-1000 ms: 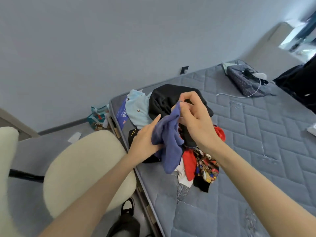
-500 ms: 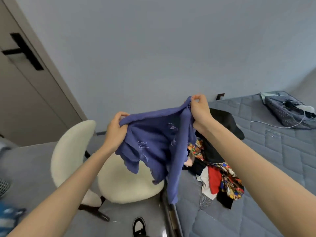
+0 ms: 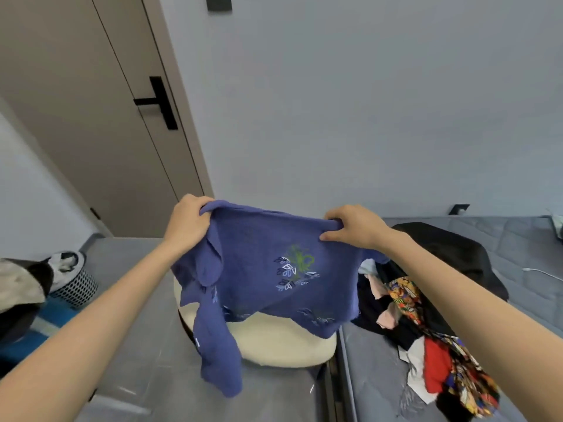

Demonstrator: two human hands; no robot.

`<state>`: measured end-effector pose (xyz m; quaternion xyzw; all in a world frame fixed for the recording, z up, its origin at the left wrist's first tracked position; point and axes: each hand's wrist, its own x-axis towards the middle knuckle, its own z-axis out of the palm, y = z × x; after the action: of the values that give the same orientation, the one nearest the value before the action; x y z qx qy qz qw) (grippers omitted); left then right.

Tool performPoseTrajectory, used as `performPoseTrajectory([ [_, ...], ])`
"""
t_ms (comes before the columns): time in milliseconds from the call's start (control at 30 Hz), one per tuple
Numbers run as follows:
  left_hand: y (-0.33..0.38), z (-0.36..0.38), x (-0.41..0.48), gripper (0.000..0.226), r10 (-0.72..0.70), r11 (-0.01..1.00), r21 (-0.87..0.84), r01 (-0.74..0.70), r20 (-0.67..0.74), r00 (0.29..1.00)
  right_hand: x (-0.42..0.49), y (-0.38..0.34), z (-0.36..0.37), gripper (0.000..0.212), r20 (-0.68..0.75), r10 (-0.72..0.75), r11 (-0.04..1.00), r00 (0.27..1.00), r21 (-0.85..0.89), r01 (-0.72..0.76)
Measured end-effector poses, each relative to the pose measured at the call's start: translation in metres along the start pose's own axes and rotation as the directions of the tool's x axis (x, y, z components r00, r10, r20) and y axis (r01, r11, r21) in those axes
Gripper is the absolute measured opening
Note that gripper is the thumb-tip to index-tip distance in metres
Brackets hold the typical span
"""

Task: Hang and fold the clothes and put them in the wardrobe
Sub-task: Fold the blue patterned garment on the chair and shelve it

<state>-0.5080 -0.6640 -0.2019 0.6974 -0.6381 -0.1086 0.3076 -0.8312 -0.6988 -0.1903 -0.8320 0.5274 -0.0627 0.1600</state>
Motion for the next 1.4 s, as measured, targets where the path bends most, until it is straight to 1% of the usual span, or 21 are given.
performPoseTrajectory([
  [67, -0.011, -0.005, 0.0, 0.054, 0.003, 1.0, 0.027, -0.004, 0.008, 1.0, 0.008, -0.002, 0.003, 0.018, -0.049, 0.068, 0.997, 0.996, -0.015, -0.069],
  [133, -0.023, -0.005, 0.002, 0.055, -0.055, 0.998, 0.011, 0.054, 0.019, 0.998, 0.011, -0.001, 0.007, 0.02, -0.036, 0.153, 0.987, 0.988, -0.052, -0.155],
  [200, -0.033, -0.003, 0.009, 0.045, -0.158, 0.983, -0.094, 0.159, 0.019, 0.987, 0.012, 0.003, 0.011, 0.015, -0.018, 0.207, 0.973, 0.978, -0.102, -0.208],
  [267, -0.039, -0.001, 0.016, 0.029, -0.227, 0.951, -0.209, 0.226, 0.018, 0.974, 0.011, 0.007, 0.015, 0.014, -0.094, 0.244, 0.965, 0.965, -0.077, -0.251],
  [333, -0.041, -0.001, 0.022, 0.027, -0.202, 0.947, -0.244, 0.206, 0.04, 0.978, 0.01, 0.011, 0.017, 0.012, -0.232, 0.28, 0.96, 0.932, 0.087, -0.266],
  [400, -0.036, 0.0, 0.025, 0.028, -0.126, 0.95, -0.278, 0.142, 0.075, 0.989, 0.006, 0.013, 0.017, 0.013, -0.334, 0.304, 0.942, 0.892, 0.245, -0.229],
  [500, -0.028, 0.007, 0.026, 0.028, -0.007, 0.966, -0.253, 0.048, 0.161, 0.987, -0.006, 0.018, 0.016, 0.017, -0.34, 0.318, 0.927, 0.885, 0.308, -0.215],
  [567, -0.025, 0.014, 0.025, 0.031, 0.044, 0.978, -0.206, 0.025, 0.325, 0.945, -0.016, 0.021, 0.018, 0.026, -0.267, 0.337, 0.923, 0.903, 0.284, -0.26],
  [633, -0.026, 0.021, 0.019, 0.031, 0.068, 0.99, -0.139, 0.01, 0.545, 0.836, -0.026, 0.021, 0.022, 0.035, -0.1, 0.361, 0.914, 0.927, 0.234, -0.331],
  [700, -0.024, 0.028, 0.012, 0.03, 0.036, 0.991, -0.109, 0.071, 0.755, 0.654, -0.035, 0.019, 0.026, 0.039, 0.115, 0.374, 0.902, 0.92, 0.188, -0.39],
  [767, -0.021, 0.032, 0.009, 0.03, -0.008, 0.981, -0.081, 0.178, 0.894, 0.449, -0.041, 0.016, 0.029, 0.032, 0.278, 0.373, 0.876, 0.885, 0.208, -0.435],
  [867, -0.017, 0.036, 0.016, 0.029, -0.027, 0.965, -0.037, 0.259, 0.97, 0.24, -0.045, 0.011, 0.025, 0.027, 0.413, 0.379, 0.844, 0.828, 0.212, -0.492],
  [933, -0.015, 0.036, 0.027, 0.031, -0.011, 0.949, -0.039, 0.313, 0.988, 0.157, -0.039, 0.012, 0.02, 0.028, 0.468, 0.398, 0.828, 0.789, 0.187, -0.529],
  [967, -0.015, 0.037, 0.033, 0.031, -0.003, 0.941, -0.047, 0.334, 0.989, 0.147, -0.034, 0.015, 0.017, 0.026, 0.474, 0.409, 0.824, 0.779, 0.174, -0.539],
  [1000, -0.015, 0.039, 0.04, 0.03, -0.002, 0.937, -0.056, 0.346, 0.986, 0.167, -0.028, 0.018, 0.016, 0.023, 0.465, 0.422, 0.823, 0.778, 0.164, -0.544],
  [1033, -0.016, 0.043, 0.046, 0.029, -0.012, 0.936, -0.066, 0.347, 0.976, 0.218, -0.021, 0.023, 0.016, 0.02, 0.442, 0.435, 0.826, 0.784, 0.152, -0.543],
  [1100, -0.02, 0.056, 0.059, 0.028, -0.051, 0.955, -0.069, 0.29, 0.921, 0.387, -0.006, 0.036, 0.02, 0.025, 0.371, 0.464, 0.836, 0.804, 0.117, -0.536],
  [1167, -0.028, 0.076, 0.07, 0.028, -0.061, 0.984, -0.043, 0.171, 0.828, 0.558, 0.01, 0.052, 0.031, 0.028, 0.322, 0.486, 0.846, 0.813, 0.062, -0.53],
  [1233, -0.039, 0.096, 0.081, 0.03, -0.046, 0.998, 0.008, 0.06, 0.741, 0.67, 0.027, 0.07, 0.047, 0.026, 0.3, 0.487, 0.856, 0.82, 0.021, -0.516],
  [1333, -0.061, 0.133, 0.097, 0.03, -0.032, 0.995, 0.095, -0.045, 0.678, 0.735, 0.057, 0.103, 0.077, 0.04, 0.334, 0.471, 0.867, 0.816, -0.005, -0.498],
  [1400, -0.079, 0.16, 0.109, 0.023, -0.041, 0.988, 0.138, -0.069, 0.665, 0.746, 0.08, 0.126, 0.099, 0.028, 0.376, 0.461, 0.876, 0.804, -0.044, -0.481],
])
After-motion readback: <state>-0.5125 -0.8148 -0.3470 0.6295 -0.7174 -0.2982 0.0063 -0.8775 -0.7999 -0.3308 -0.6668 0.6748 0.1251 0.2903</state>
